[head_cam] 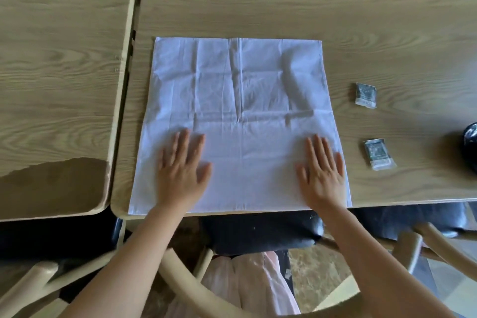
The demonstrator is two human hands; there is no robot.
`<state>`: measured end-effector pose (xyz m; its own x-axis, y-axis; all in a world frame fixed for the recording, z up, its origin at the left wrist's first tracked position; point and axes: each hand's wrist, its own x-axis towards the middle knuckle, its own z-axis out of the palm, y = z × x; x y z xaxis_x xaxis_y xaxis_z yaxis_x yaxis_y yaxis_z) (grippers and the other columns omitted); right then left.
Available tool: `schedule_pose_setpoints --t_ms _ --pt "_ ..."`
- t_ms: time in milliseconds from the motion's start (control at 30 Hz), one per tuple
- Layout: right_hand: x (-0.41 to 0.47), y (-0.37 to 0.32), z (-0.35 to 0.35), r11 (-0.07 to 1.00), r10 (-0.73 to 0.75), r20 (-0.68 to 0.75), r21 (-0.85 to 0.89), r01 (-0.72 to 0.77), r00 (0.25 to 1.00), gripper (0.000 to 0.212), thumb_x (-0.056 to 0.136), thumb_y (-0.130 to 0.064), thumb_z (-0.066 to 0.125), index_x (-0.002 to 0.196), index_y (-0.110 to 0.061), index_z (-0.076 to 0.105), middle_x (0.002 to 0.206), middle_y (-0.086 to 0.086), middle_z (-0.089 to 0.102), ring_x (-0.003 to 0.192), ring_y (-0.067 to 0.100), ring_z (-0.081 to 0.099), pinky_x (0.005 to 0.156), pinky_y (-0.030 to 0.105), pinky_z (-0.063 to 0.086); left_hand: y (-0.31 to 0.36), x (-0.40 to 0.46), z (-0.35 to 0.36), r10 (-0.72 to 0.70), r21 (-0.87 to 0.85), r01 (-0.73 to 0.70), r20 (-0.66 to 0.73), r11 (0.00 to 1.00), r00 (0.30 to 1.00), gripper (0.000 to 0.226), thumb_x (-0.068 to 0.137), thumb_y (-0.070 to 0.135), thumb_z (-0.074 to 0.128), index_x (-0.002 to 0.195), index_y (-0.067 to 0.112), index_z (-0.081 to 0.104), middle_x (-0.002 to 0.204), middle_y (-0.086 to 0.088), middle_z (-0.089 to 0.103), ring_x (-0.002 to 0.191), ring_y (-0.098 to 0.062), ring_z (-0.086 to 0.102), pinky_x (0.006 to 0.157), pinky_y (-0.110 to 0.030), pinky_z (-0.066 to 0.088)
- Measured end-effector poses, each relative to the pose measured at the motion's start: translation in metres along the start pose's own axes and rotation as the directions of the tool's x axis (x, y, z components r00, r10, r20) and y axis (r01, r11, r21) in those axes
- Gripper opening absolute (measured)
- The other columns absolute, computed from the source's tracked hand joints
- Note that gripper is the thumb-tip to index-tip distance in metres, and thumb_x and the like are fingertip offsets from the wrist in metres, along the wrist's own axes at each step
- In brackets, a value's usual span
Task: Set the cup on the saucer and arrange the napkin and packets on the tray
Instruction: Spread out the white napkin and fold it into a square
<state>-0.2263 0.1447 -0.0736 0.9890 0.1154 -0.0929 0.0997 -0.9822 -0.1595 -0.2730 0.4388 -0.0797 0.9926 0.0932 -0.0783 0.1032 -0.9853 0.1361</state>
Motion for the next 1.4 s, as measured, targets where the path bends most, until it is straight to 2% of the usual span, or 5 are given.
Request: schedule_pose_setpoints --t_ms 233,600,967,1167,1400 --pt "0.003 0.008 -0.012 0.997 0.069 -0.010 -0.024 -0.069 0.998 0.070 0.087 -0.049 0.011 0.147 -0.013 0.009 0.156 0.001 0.009 0.141 0.009 -0.001 0.117 0.044 0.000 -0.031 -0.008 -0.017 -0.265 -0.049 0.263 -0.034 0.963 0.964 0.073 0.085 0.054 0.014 0.145 0.012 0.010 0.155 -0.009 0.013 0.143 -0.021 0.014 0.112 -0.057 0.001" --pt "0.107 -0.080 0.004 0.955 -0.296 0.026 0.020 0.296 0.955 0.057 0.092 -0.041 0.039 0.145 -0.027 0.022 0.155 0.006 0.018 0.143 0.020 0.014 0.114 0.048 0.006 0.054 0.114 -0.005 0.238 -0.010 -0.239 -0.017 0.971 0.971 0.057 0.088 0.039 0.043 0.143 0.027 0.029 0.155 -0.004 0.022 0.142 -0.021 0.019 0.110 -0.059 0.010" --pt "0.123 0.003 -0.020 0.997 -0.036 -0.041 -0.068 0.033 0.999 0.075 0.085 -0.053 0.016 0.146 -0.010 0.012 0.156 0.007 0.012 0.144 0.019 0.007 0.115 0.048 0.001 -0.040 0.126 -0.012 -0.313 -0.062 0.308 -0.129 0.949 0.941 0.078 0.083 0.057 0.015 0.146 0.011 0.017 0.156 -0.012 0.015 0.143 -0.022 0.015 0.111 -0.063 -0.004" --pt "0.184 -0.085 -0.006 0.928 -0.373 -0.024 0.005 0.373 0.928 0.060 0.092 -0.043 0.031 0.146 -0.023 0.015 0.157 0.005 0.012 0.144 0.020 0.005 0.113 0.050 -0.003 0.027 0.194 -0.022 0.232 0.022 -0.232 -0.152 0.973 0.961 0.057 0.091 0.044 0.030 0.144 0.025 0.026 0.155 -0.005 0.021 0.142 -0.020 0.021 0.108 -0.063 0.005" --pt "0.259 -0.045 -0.004 0.946 -0.322 -0.002 -0.024 0.322 0.947 0.059 0.091 -0.049 0.032 0.145 -0.030 0.018 0.157 0.002 0.013 0.144 0.017 0.009 0.114 0.048 0.005 -0.002 0.249 -0.015 0.264 0.008 -0.264 -0.016 0.964 0.964 0.067 0.084 0.060 0.030 0.144 0.034 0.020 0.157 -0.001 0.013 0.144 -0.020 0.008 0.111 -0.058 0.008"
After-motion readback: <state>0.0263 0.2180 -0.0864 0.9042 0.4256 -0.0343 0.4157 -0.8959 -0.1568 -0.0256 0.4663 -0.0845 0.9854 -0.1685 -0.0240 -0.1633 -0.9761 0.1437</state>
